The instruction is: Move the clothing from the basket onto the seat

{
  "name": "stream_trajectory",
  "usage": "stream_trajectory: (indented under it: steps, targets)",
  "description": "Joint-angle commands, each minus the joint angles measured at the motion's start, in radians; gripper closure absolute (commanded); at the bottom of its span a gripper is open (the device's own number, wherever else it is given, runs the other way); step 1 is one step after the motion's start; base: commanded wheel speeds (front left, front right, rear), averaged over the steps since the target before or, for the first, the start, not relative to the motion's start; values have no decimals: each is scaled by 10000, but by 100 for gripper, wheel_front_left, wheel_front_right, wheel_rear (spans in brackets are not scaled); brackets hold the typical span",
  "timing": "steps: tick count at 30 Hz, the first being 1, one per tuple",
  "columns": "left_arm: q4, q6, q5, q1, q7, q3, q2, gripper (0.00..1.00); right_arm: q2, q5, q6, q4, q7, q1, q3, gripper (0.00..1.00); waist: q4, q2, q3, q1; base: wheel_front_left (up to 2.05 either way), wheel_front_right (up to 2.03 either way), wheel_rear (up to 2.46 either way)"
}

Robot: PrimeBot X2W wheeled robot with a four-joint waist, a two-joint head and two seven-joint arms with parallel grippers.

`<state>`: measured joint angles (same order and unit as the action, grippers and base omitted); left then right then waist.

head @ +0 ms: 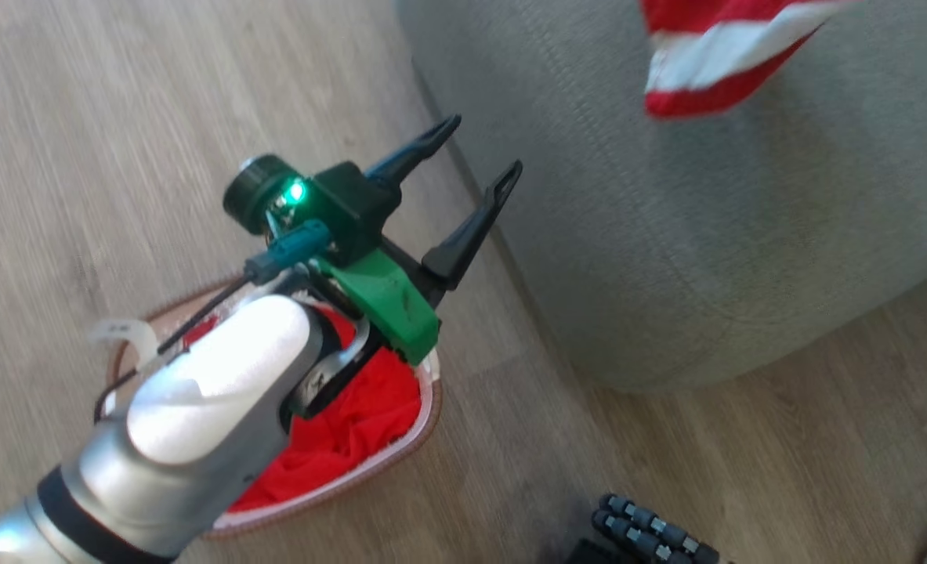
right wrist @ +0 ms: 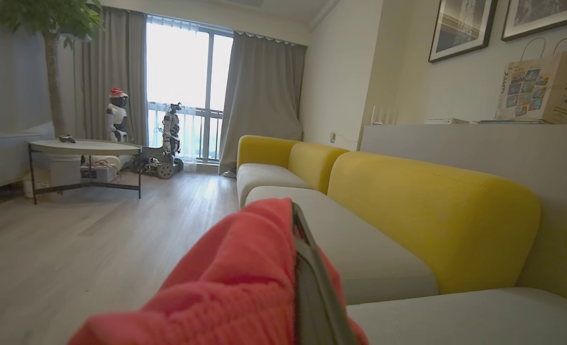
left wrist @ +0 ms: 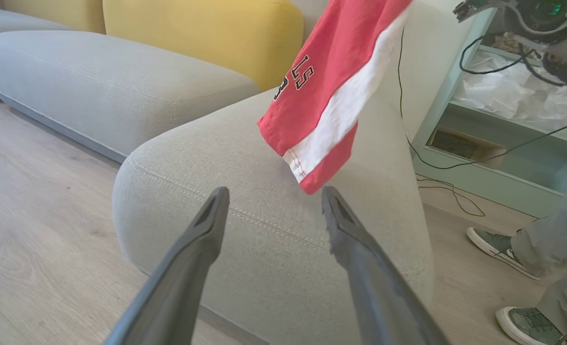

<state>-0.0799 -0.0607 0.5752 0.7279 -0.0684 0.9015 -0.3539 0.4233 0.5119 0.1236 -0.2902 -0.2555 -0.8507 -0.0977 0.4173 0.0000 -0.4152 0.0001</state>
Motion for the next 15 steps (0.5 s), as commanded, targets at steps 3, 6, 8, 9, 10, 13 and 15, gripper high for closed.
stream_trajectory:
  steps: [3,6,8,9,10,13,15]
  targets:
    - [512,60,-171,772,173,-282,-253,0,436,37,71,-443,-63,-646,402,100,-541,0,-973,-1,0,0,0]
    - [615,88,-260,1039,300,-266,-262,0,575,-136,71,-1170,-63,-1035,872,100,-711,0,-1423,-1,0,0,0]
    - [670,119,-334,1267,381,-252,-258,0,718,-389,71,-2065,-63,-1372,996,100,-859,0,-1803,-1,0,0,0]
    - [683,127,-349,1330,400,-247,-247,0,759,-478,71,-2399,-63,-1466,981,100,-907,0,-1922,-1,0,0,0]
    - [690,136,-366,1387,407,-242,-238,0,786,-566,71,-2744,-63,-1554,912,100,-952,0,-2024,-1,0,0,0]
    - [682,152,-387,1509,413,-227,-195,0,889,-765,71,-3940,152,-1801,479,100,-1099,0,-2277,-1,0,0,0]
    - [654,156,-396,1560,401,-221,-178,0,936,-798,71,-4715,437,-2002,172,100,-1189,0,-2385,-1,0,0,0]
